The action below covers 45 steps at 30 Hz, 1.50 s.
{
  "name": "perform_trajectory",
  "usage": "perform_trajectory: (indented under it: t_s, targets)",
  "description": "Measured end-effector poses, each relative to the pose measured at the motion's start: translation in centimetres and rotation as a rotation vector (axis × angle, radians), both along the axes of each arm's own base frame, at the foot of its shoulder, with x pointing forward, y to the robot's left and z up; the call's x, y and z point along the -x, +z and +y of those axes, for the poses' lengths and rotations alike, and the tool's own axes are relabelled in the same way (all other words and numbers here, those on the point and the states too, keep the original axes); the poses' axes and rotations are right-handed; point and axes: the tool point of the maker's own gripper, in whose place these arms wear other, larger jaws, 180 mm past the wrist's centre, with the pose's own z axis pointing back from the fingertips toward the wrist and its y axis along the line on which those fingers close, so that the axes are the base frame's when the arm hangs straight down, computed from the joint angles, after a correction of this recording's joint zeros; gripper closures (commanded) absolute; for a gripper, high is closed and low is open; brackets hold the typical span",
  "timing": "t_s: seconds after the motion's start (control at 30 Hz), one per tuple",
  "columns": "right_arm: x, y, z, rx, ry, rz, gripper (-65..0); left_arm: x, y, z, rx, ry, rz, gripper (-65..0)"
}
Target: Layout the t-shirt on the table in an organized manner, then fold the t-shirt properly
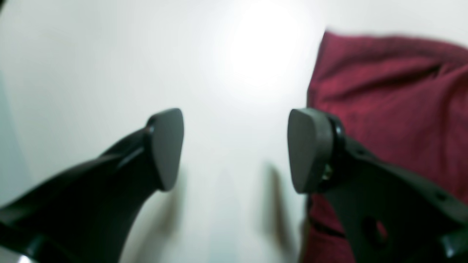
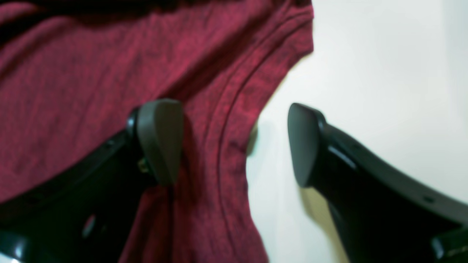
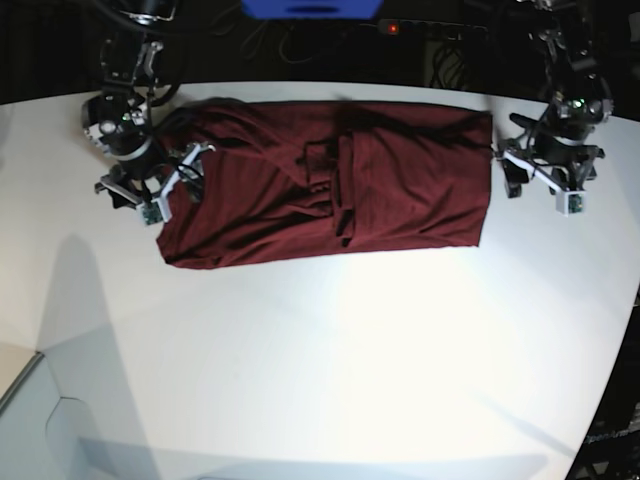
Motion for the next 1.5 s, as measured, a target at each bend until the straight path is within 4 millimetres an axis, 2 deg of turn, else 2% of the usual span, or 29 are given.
perform_trajectory:
  t_s: [0.13,0.27,0.47,0.57,0.73,0.9,1.2,1.37,1.5]
  targets:
    - [0.5,0.0,0.4,-0.006,-0.001,0.001,-44.4,0.6,-1.0,0.1,0.009,0.006,0.028,-43.1]
    - [1.1,0.5,-0.3,0.029,-0.011,0.013,-44.6,1.4,-1.6,0.1,0.01,0.005,0.052,-43.1]
    - [1.3,1.2,-1.3,0.079,-0.021,0.017,-44.7,1.2,-1.4,0.1,0.008,0.004,0.045,-43.1]
    - [1.1,2.6,-2.2,0.102,-0.045,-0.012,-44.7,1.2,-1.4,0.2,0.005,0.003,0.044,-43.1]
    - [1.3,3.4,-1.0,0.115,0.019,0.038,-44.7,1.2,-1.4,0.1,0.008,0.004,0.045,-43.1]
    - [0.5,3.9,-1.1,0.116,-0.031,0.067,-44.7,1.2,-1.4,0.1,0.007,0.003,0.045,-43.1]
    - [0.8,2.8,-0.1,0.084,-0.033,0.103,-44.7,1.7,-1.5,0.3,0.002,0.004,0.046,-43.1]
    - [1.5,0.8,0.8,0.041,-0.026,0.15,-44.7,2.0,-1.6,0.3,0.002,0.004,0.054,-43.1]
    - [1.3,0.6,1.1,0.027,-0.024,0.146,-44.7,1.9,-1.6,0.3,0.001,0.003,0.053,-43.1]
